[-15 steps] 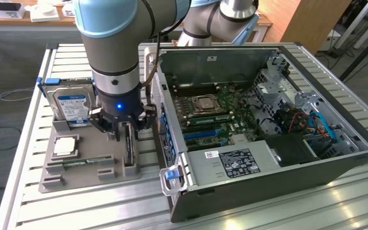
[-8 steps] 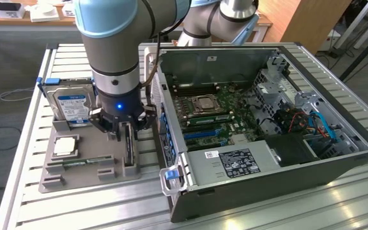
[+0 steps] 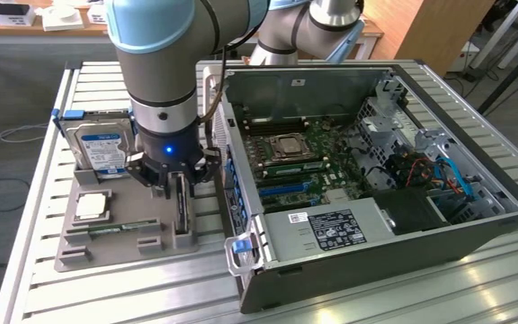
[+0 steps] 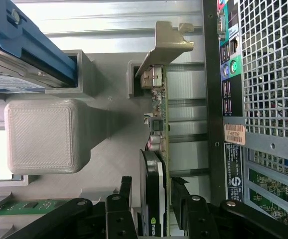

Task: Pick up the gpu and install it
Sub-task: 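Pick up the gpu and move the gpu toward the slot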

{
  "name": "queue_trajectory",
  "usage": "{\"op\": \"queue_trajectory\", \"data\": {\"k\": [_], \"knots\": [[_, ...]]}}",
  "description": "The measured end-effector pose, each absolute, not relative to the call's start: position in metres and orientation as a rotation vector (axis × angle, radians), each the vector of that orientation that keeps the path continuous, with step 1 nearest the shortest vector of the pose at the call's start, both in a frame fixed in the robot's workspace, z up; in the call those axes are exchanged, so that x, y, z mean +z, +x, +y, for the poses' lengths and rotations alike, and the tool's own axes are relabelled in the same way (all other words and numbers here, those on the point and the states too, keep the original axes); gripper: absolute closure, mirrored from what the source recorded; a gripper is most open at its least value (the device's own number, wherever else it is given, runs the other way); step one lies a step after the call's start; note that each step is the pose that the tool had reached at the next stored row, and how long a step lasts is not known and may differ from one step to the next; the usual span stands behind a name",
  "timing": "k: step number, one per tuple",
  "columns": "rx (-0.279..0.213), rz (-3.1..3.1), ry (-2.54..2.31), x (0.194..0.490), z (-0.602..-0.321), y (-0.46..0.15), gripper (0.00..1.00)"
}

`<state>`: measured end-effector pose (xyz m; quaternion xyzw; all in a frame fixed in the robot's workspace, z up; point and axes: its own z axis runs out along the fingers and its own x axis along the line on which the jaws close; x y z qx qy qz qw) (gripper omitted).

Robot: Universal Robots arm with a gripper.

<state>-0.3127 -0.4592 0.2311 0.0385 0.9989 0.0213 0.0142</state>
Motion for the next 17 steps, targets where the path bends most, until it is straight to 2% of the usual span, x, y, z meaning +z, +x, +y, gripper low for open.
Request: {"op": "queue_trajectory", "data": {"k": [2, 3, 17], "knots": [[0.066, 3.110, 0.120, 0.2312, -0.4592, -0.3127, 0.56], [0.066, 3.110, 0.120, 0.2312, -0.4592, -0.3127, 0.64], [0.066, 3.110, 0.120, 0.2311, -0.4592, -0.3110, 0.64]]}}
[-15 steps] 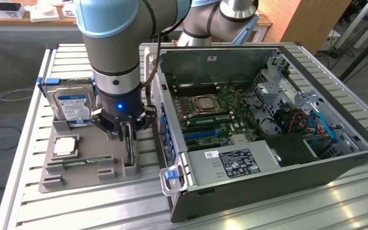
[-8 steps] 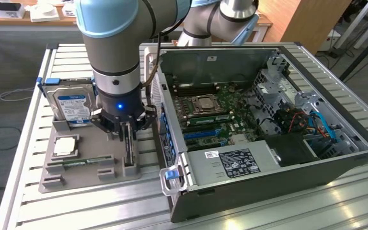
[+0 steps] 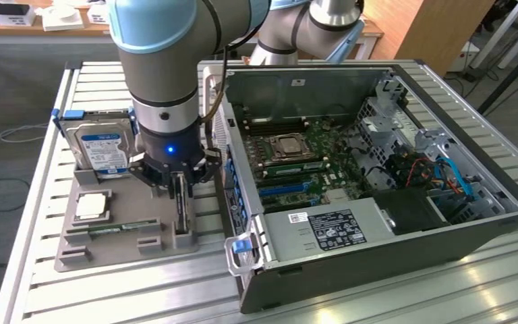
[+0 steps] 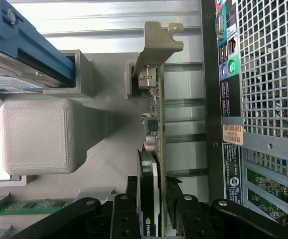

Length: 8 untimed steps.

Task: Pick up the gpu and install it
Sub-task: 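Pick up the gpu and move the gpu toward the slot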

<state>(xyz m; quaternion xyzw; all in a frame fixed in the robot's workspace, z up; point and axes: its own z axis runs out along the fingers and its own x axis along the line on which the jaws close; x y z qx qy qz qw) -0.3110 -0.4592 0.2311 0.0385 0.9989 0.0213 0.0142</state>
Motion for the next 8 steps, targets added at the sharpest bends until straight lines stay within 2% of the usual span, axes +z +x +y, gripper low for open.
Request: {"op": "queue_trajectory", "data": {"k": [8], "knots": [[0.067, 3.110, 0.120, 0.2284, -0.4592, -0.3109, 0.64]]}}
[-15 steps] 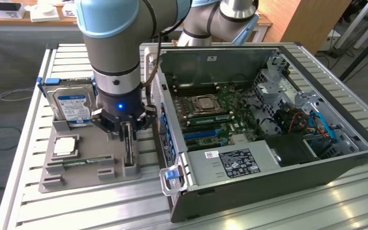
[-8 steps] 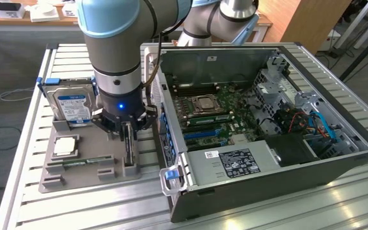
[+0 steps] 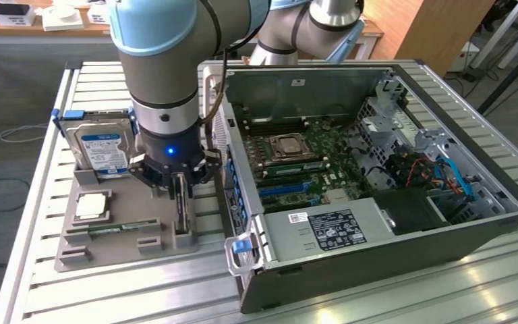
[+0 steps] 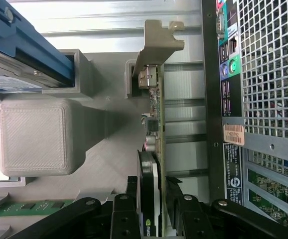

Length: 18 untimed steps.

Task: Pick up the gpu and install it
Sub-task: 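Pick up the gpu and move the gpu toward the slot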

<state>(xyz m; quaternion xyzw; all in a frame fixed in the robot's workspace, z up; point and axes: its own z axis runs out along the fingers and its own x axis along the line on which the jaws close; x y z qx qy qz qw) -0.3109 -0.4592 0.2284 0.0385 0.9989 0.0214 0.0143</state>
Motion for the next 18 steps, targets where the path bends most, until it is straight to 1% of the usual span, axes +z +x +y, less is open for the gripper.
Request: {"op": "queue_trajectory", "data": {"k": [14, 15, 16, 18], "knots": [[0.066, 3.110, 0.120, 0.2284, -0.4592, -0.3109, 0.64], [0.066, 3.110, 0.120, 0.2284, -0.4592, -0.3109, 0.65], [0.066, 3.110, 0.120, 0.2284, -0.4592, -0.3110, 0.71], [0.066, 3.110, 0.120, 0.2284, -0.4592, -0.3110, 0.73]]}}
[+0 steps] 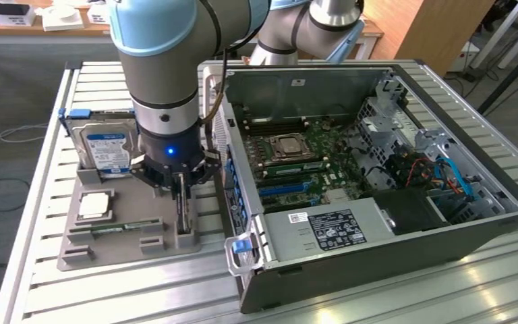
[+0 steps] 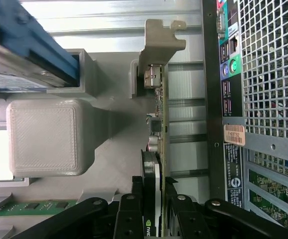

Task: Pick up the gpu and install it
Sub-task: 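Pick up the gpu and move the gpu toward the slot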

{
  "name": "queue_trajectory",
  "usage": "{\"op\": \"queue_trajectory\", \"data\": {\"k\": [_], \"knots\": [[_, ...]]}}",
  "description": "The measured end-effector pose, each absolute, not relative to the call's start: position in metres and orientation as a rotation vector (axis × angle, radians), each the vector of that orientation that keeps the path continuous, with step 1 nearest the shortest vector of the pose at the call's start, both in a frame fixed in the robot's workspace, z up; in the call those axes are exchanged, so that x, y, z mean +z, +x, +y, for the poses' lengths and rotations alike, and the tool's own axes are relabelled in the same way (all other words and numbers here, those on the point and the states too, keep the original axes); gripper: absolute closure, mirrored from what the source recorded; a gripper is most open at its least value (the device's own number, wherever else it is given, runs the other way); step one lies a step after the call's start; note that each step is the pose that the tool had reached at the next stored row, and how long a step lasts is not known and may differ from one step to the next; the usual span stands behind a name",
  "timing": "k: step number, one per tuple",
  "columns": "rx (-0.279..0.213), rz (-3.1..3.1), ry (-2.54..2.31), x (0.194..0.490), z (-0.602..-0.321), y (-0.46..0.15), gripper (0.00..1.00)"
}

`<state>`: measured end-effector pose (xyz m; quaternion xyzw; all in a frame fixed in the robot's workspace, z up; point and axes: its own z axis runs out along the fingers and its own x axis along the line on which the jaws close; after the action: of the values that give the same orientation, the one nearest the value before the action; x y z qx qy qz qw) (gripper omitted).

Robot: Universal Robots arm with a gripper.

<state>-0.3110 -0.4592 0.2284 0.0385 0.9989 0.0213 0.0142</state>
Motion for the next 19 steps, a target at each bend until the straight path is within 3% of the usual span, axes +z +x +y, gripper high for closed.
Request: {"op": "queue_trajectory", "data": {"k": [19], "knots": [[0.066, 3.110, 0.120, 0.2362, -0.4592, -0.3110, 0.73]]}}
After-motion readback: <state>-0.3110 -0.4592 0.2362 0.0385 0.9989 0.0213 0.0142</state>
